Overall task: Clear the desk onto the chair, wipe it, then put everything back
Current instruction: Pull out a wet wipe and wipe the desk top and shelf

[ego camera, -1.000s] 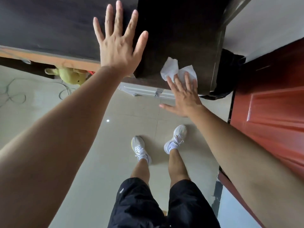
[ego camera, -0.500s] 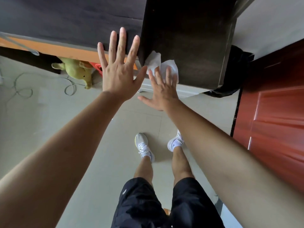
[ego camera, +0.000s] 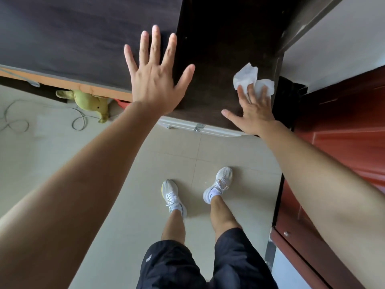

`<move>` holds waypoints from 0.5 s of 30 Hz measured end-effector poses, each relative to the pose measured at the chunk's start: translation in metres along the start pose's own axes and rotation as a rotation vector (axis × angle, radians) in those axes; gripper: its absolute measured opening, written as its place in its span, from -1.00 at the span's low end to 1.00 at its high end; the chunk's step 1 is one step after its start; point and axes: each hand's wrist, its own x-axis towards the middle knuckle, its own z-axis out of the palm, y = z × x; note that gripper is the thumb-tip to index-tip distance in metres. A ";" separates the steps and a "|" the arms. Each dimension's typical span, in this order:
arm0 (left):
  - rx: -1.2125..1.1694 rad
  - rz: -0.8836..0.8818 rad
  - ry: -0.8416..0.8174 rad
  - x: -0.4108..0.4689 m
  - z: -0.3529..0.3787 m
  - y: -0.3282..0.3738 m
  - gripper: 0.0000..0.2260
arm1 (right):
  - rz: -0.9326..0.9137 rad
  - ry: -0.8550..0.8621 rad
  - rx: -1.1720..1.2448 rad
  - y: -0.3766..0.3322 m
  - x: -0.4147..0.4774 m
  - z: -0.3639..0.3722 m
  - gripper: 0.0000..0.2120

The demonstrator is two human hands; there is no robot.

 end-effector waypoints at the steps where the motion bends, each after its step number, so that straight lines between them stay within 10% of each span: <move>1: 0.003 0.002 -0.003 0.011 -0.001 0.002 -0.31 | -0.001 0.014 -0.005 -0.003 0.004 -0.002 -0.05; 15: 0.047 -0.063 0.042 0.048 0.011 0.009 -0.32 | 0.012 -0.008 0.011 -0.044 0.112 -0.072 -0.04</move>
